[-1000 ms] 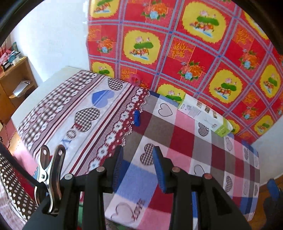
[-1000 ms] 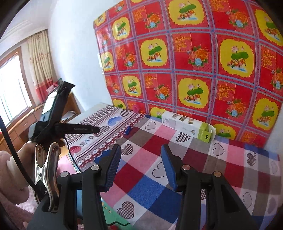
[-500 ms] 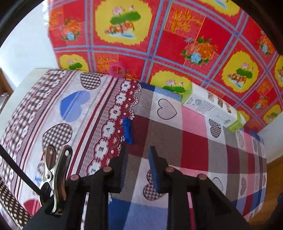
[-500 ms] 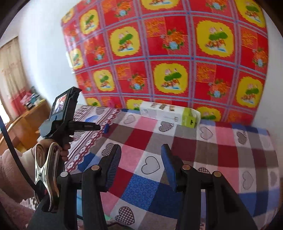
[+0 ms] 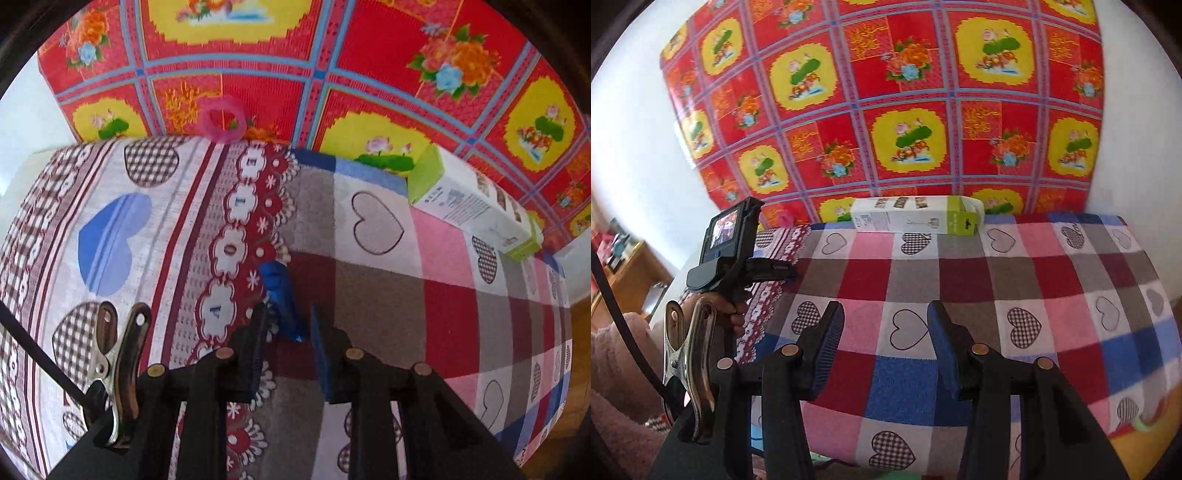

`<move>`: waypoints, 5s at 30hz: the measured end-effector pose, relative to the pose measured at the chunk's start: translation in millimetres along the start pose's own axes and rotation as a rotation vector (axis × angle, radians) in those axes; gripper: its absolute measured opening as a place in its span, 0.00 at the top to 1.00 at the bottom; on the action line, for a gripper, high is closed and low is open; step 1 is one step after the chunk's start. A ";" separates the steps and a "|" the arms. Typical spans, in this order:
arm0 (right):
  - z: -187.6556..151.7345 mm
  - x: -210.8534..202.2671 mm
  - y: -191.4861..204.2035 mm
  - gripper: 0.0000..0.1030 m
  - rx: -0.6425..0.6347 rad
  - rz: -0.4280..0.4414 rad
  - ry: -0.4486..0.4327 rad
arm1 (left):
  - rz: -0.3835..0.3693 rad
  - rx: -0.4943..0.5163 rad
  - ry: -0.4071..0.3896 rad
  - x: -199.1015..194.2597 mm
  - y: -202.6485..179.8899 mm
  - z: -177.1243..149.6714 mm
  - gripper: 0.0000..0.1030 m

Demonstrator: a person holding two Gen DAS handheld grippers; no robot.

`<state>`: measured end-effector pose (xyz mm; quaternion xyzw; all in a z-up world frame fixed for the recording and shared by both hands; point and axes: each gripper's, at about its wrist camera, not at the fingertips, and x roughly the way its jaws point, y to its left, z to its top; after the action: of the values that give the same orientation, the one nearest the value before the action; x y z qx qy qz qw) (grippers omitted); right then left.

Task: Collect trash
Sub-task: 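Grasp the blue marker on the bed with the left tool, then grasp the pink lid with the right tool while the left tool holds the marker, then carry the blue marker and pink lid with both tools over the red bucket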

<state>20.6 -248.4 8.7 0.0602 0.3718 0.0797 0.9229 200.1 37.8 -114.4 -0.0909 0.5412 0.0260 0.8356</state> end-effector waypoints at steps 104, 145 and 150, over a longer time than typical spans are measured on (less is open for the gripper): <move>80.2 169.4 24.6 0.57 0.019 0.104 0.069 | -0.077 -0.053 -0.082 -92.5 200.0 -32.7 0.86; -25.8 -106.9 -56.4 0.57 0.201 -0.093 -0.082 | -0.370 0.399 -0.133 -208.9 -55.0 -126.7 0.86; -34.8 -123.8 -68.9 0.57 0.299 -0.186 -0.133 | -0.451 0.538 -0.111 -205.1 -95.8 -128.8 0.86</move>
<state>-84.6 -337.9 55.9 0.1670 0.3217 -0.0665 0.9296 13.1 -68.2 32.7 0.0167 0.4486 -0.2978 0.8425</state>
